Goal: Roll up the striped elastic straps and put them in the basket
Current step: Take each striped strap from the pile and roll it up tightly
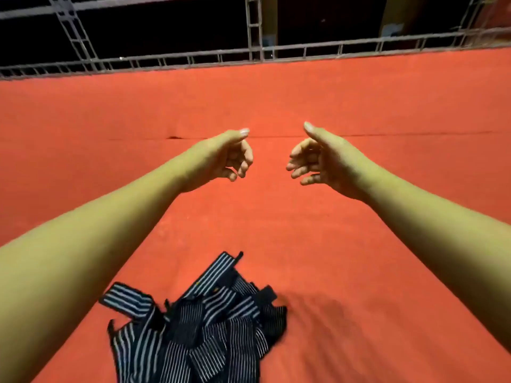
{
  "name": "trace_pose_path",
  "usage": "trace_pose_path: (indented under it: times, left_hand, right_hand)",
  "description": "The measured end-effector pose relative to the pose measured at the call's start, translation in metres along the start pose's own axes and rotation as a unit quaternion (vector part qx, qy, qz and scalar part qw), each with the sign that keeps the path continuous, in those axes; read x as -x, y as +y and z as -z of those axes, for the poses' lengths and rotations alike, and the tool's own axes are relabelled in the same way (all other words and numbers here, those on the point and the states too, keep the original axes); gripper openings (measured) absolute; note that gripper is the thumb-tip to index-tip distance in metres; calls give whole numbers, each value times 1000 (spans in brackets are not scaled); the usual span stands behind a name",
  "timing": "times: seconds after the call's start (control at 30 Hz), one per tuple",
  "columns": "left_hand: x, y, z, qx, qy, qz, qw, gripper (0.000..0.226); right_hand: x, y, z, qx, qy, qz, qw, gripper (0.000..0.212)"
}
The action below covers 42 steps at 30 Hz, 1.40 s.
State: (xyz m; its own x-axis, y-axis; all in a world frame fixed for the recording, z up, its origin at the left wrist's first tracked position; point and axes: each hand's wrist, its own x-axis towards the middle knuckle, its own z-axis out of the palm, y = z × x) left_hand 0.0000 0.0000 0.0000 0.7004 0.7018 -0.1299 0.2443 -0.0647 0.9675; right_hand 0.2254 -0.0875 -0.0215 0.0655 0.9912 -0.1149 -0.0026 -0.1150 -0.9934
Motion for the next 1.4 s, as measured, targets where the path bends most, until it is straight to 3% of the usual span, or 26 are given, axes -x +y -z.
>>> trace_pose_path:
  times: [0.13,0.23,0.4,0.5,0.6,0.67,0.83,0.97,1.03,1.1,1.17,1.23,1.3,1.4]
  left_hand:
    - [-21,-124,-21,-89,28,67,993,35]
    - [-26,-217,-50,-77,42,115,989,33]
    - [-37,-344,-94,-128,4,196,972,21]
    - [-44,-390,-115,-111,-2,234,966,19]
    - [-50,-417,-125,-138,-8,240,961,17]
    - [-51,-427,-127,-156,-13,236,959,16]
    - [-35,-414,-133,-170,4,209,963,18]
    - [-6,-384,-141,-271,30,135,953,32]
    - [13,-367,-150,-278,65,81,955,42]
    - [32,-350,-160,-172,73,27,982,43]
    - [47,-333,-168,-119,60,-41,990,28]
    - [55,-319,-172,-133,62,-98,984,15]
    - [64,-307,-177,-161,67,-124,977,14]
    - [87,-301,-187,-206,34,-95,973,38]
  right_hand:
    - [-20,125,-4,72,11,-82,994,40]
    - [-27,219,-5,129,1,-114,985,30]
    - [-33,343,-17,251,-26,-183,950,31]
    - [-36,392,-29,366,-14,-223,904,46]
    - [-34,420,-43,379,-47,-256,888,57]
    - [-31,433,-46,387,-52,-251,886,53]
    - [-11,447,-57,213,-6,-232,949,19]
    - [25,411,-65,101,105,-99,984,16]
    - [47,375,-66,95,154,-5,984,27]
    - [72,337,-65,91,175,74,978,34]
    - [98,302,-65,89,194,129,968,39]
    - [119,272,-61,86,219,165,958,43]
    - [135,248,-54,72,253,194,945,44]
    - [158,229,-43,26,298,207,931,40]
